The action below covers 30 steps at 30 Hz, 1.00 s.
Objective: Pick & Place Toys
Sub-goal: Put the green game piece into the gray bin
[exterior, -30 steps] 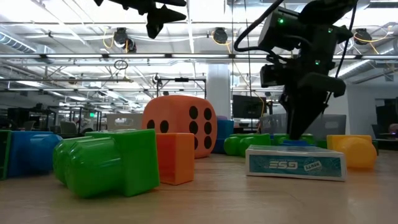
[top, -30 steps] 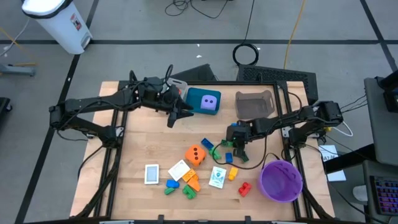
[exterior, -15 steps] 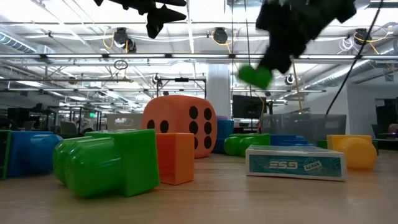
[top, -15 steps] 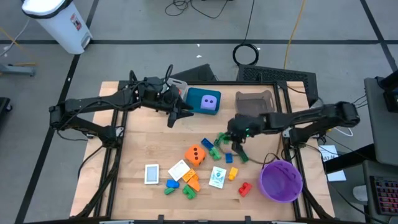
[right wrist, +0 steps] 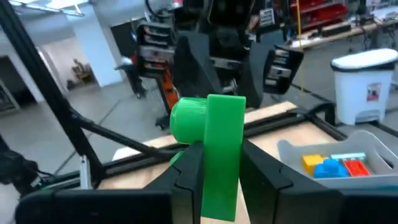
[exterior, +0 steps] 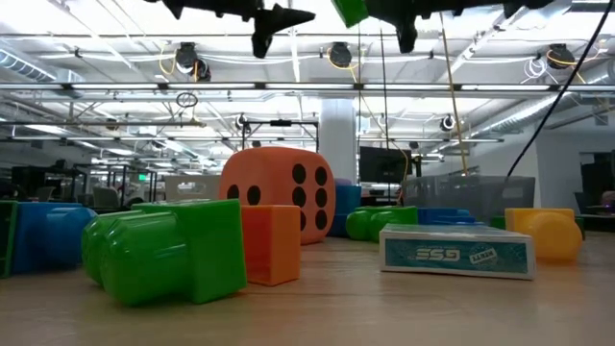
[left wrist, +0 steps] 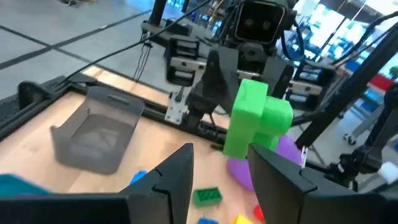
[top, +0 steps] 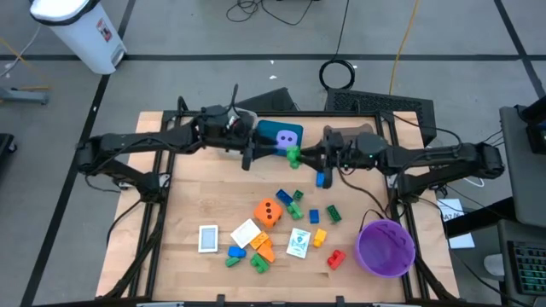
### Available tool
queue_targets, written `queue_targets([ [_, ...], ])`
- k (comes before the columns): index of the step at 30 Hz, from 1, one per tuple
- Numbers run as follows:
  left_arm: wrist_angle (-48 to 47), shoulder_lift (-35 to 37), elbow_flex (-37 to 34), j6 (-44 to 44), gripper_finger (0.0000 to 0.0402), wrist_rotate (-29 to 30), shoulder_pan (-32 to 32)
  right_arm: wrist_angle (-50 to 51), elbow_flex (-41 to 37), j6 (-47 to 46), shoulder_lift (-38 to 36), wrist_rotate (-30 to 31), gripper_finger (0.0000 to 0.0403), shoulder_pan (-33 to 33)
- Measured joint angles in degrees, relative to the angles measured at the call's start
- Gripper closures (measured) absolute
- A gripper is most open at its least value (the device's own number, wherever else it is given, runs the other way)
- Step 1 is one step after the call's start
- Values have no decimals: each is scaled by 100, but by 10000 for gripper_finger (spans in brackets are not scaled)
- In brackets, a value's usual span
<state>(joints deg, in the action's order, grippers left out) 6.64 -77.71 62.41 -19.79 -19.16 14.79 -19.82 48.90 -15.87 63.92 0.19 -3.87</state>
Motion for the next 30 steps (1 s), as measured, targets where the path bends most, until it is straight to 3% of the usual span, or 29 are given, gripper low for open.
queue_targets([
  [6,943,-341,0,-177,240,-189,-8,-24,-9,-172,63,0,333,-67],
  [16,1529,-556,0,-343,238,-454,-218,-270,-9,-152,68,-74,333,-60],
  [30,1580,-565,0,-581,155,-531,-253,-273,-4,-254,79,-40,332,-56],
])
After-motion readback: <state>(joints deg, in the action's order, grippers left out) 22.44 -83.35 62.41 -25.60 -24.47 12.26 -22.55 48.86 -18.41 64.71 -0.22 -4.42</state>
